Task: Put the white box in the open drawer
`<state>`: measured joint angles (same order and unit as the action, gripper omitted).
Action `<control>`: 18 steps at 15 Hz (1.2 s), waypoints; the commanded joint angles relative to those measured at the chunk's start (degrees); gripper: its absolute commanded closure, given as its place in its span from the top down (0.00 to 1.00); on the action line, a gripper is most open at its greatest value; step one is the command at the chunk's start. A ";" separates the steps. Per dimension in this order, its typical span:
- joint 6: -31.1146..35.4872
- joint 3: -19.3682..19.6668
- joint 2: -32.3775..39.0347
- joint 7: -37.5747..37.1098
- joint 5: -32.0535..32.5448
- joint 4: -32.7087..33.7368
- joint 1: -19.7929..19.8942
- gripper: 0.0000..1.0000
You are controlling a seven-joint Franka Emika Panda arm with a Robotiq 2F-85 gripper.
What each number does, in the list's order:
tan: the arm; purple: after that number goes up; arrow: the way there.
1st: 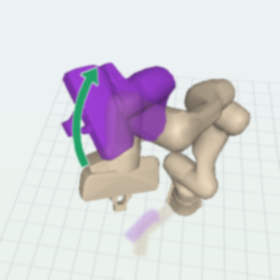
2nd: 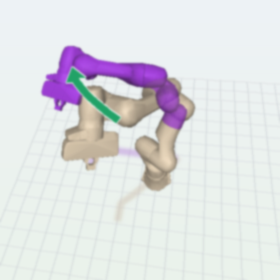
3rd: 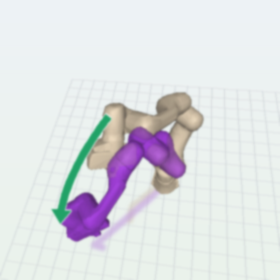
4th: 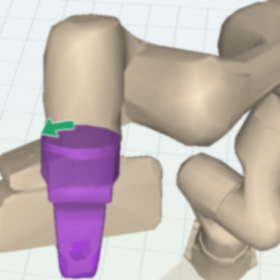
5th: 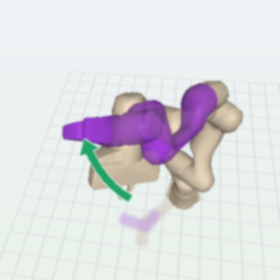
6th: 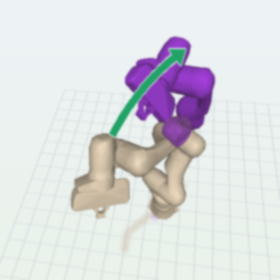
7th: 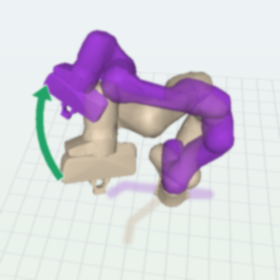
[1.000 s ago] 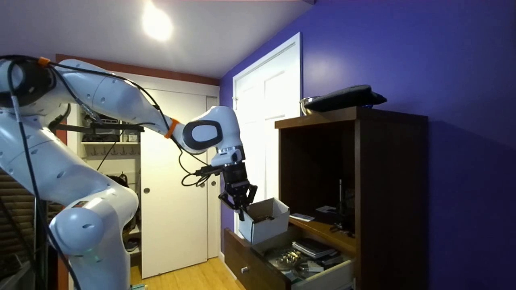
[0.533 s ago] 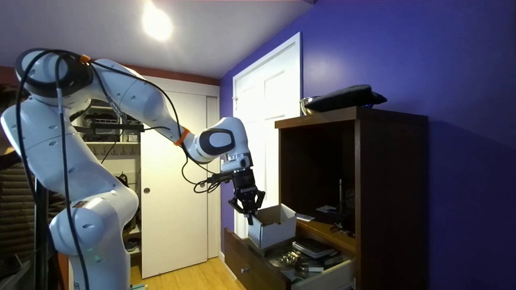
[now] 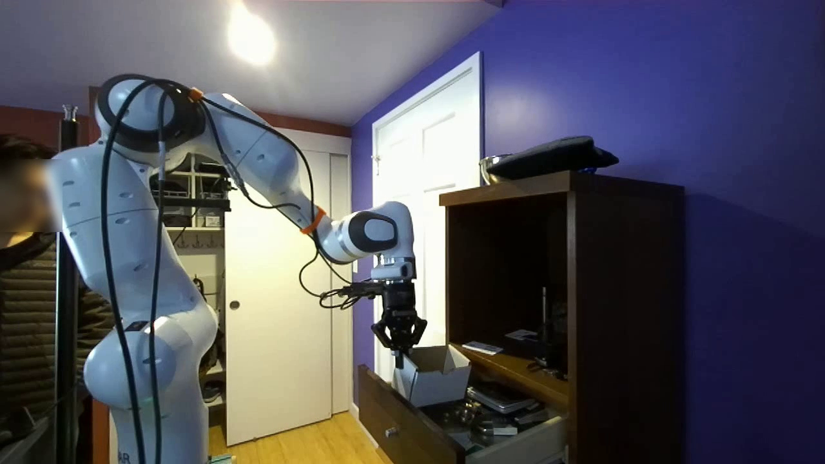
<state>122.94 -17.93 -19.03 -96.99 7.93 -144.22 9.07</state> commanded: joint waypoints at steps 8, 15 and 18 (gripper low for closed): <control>-10.42 5.24 5.26 -1.26 1.41 5.16 -7.16 0.03; -8.56 6.94 2.66 0.94 -0.76 3.46 -10.33 0.64; -8.06 7.77 -3.86 -2.81 0.41 0.41 -9.33 0.84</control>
<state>114.00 -11.71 -15.53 -97.30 8.31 -140.23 -0.32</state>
